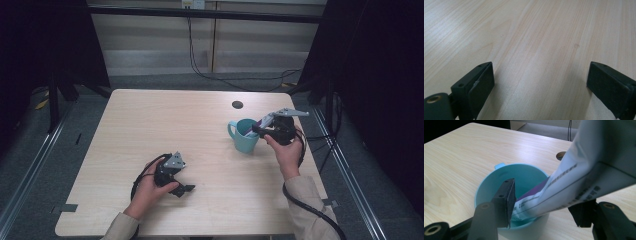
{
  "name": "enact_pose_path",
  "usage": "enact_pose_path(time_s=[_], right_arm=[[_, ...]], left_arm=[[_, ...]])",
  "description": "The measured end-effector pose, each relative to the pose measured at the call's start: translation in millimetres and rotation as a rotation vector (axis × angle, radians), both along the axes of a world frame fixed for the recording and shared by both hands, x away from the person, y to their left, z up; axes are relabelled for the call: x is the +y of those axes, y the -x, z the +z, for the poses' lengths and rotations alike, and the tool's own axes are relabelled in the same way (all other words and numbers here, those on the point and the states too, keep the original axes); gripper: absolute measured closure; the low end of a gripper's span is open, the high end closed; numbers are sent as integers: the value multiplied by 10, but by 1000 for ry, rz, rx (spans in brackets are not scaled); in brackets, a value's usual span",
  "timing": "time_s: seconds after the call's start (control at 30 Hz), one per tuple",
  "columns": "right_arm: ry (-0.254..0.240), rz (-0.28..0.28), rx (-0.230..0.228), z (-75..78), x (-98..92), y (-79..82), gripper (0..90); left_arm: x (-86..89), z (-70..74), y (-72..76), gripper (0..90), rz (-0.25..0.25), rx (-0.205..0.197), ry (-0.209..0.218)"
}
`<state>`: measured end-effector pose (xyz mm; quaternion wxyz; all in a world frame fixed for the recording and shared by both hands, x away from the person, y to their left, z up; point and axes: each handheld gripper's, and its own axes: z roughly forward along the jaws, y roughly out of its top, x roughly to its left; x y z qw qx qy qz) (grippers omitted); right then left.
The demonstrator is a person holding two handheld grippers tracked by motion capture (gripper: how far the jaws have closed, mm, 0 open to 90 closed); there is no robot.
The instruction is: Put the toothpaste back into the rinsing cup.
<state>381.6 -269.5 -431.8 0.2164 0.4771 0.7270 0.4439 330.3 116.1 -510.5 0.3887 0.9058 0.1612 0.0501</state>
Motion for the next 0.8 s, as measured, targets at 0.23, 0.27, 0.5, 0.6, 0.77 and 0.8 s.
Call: enact_pose_path(time_s=[0.23,0.27,0.5,0.6,0.77,0.8], right_arm=[[11,4,2,-1,7,2,414],[17,4,1,-2,5,1,409],[58,12,0,-15,-14,10,394],[59,13,0,-21,-22,19,377],[53,-4,21,-30,-48,24,338],[49,-2,23,-29,-58,27,337]], left_arm=[[-1,0,-1,74,-1,-1,1],[0,0,-1,74,-1,-1,0],[0,0,1,74,1,1,0],[0,0,0,74,0,0,0],[0,0,-1,74,-2,-1,1],[0,0,-1,74,-1,0,0]])
